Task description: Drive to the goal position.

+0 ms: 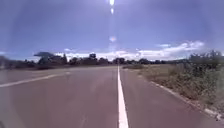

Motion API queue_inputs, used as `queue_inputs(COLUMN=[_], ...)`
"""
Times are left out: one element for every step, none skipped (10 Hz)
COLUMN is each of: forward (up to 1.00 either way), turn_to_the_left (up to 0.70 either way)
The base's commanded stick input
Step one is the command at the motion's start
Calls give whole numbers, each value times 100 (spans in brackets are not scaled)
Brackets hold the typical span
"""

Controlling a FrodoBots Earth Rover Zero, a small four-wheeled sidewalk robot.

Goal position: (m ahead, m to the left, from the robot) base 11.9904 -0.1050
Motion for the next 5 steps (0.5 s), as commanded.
queue_inputs(forward=[70,70,70,70,70], turn_to_the_left=[0,0,0,0,0])
